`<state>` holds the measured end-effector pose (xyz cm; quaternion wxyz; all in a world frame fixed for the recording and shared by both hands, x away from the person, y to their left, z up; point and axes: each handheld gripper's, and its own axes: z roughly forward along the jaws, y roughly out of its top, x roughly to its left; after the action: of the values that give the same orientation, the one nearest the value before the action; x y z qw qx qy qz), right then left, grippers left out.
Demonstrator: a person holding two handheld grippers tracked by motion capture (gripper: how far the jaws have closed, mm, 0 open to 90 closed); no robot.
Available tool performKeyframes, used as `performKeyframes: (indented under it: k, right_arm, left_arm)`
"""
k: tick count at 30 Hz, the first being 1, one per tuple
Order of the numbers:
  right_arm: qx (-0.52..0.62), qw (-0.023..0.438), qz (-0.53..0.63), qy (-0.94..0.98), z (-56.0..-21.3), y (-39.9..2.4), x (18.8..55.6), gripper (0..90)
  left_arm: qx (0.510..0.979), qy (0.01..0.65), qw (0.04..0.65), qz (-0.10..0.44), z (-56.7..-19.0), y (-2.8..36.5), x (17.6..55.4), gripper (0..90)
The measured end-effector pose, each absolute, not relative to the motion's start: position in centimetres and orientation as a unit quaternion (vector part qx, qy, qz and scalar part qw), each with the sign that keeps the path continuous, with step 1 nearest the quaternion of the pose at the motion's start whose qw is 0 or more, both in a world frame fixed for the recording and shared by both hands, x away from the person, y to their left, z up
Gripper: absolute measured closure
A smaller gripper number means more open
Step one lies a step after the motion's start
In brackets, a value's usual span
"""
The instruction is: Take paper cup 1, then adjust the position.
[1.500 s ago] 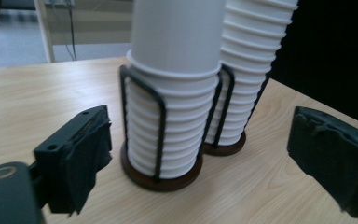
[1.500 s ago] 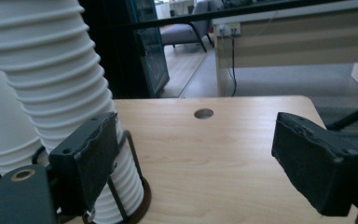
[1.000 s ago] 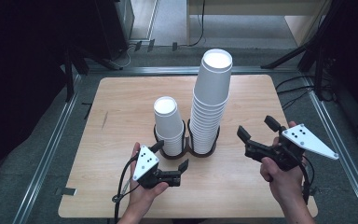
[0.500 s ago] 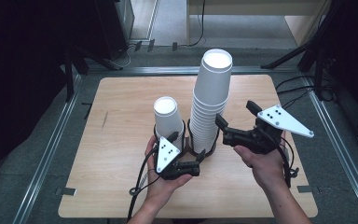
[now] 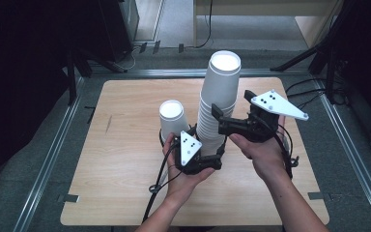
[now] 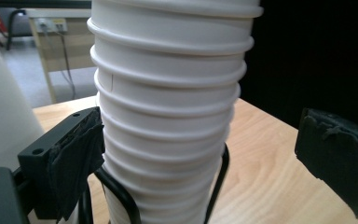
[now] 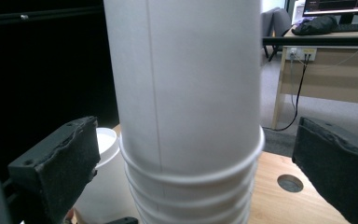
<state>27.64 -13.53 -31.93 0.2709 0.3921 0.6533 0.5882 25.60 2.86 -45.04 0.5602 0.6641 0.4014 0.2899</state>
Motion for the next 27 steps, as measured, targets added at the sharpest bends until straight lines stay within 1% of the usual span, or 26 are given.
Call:
performKeyframes:
  k: [8,14,16,18,22,27]
  right_arm:
    - [0.394,0.274,0.577,0.661,-31.5,-12.0,29.0,0.0]
    - [0.402,0.273,0.569,0.663,-31.0,-11.5,30.1,0.0]
    - [0.400,0.274,0.567,0.666,-31.0,-11.3,30.2,0.4]
    - [0.398,0.272,0.569,0.666,-31.0,-11.1,30.3,2.4]
    - [0.404,0.282,0.566,0.661,-31.2,-10.7,30.6,9.6]
    - [0.402,0.285,0.570,0.658,-31.2,-10.8,30.7,10.1]
  left_arm:
    - [0.640,0.422,0.561,0.312,-45.4,1.7,26.4,1.4]
    - [0.633,0.428,0.558,0.325,-45.4,1.3,26.7,1.5]
    - [0.629,0.434,0.553,0.331,-45.3,1.2,26.8,2.8]
    - [0.625,0.442,0.552,0.332,-45.3,1.1,26.9,4.9]
    - [0.623,0.445,0.548,0.336,-45.2,1.0,27.0,5.5]
    - [0.621,0.453,0.541,0.342,-45.2,0.9,27.0,9.0]
